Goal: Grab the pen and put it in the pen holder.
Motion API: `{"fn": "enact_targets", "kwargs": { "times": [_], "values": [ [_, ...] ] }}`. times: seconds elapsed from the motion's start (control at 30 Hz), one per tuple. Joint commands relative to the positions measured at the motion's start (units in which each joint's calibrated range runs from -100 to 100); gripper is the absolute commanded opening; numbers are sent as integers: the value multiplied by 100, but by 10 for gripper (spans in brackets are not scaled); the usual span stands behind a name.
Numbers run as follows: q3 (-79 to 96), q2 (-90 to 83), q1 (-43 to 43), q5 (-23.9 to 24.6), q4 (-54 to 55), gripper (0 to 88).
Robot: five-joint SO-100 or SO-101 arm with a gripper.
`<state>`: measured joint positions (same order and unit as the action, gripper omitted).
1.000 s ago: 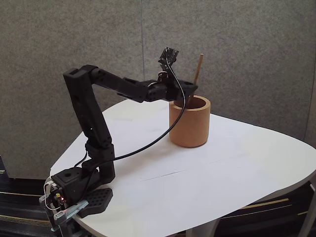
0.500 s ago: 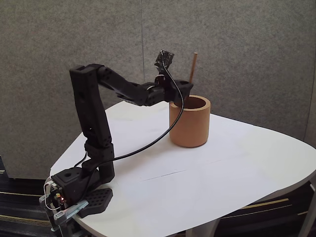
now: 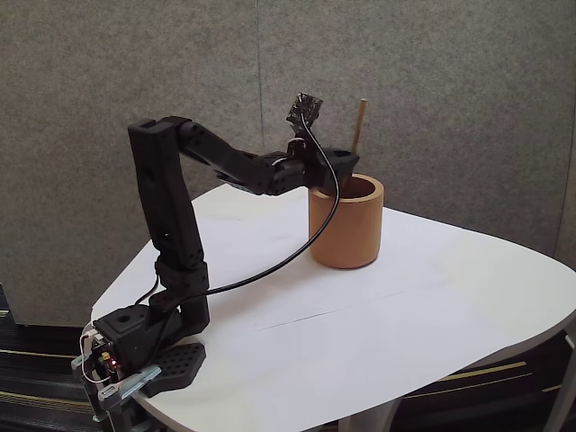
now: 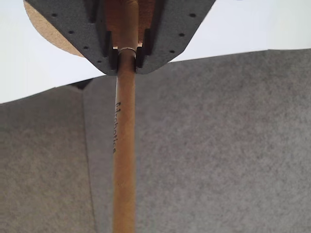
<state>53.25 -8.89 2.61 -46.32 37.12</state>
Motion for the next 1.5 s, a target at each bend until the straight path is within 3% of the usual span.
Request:
{"fn": "enact_targets", "kwargs": {
  "times": [0.0,0.9,1.17,1.47],
  "values": [
    [190,-42,-48,-145,110,7],
    [370,137,-41,-171,42,9],
    [316,137,-78,-171,51,163],
    [307,129,-85,-171,102,170]
  ]
}}
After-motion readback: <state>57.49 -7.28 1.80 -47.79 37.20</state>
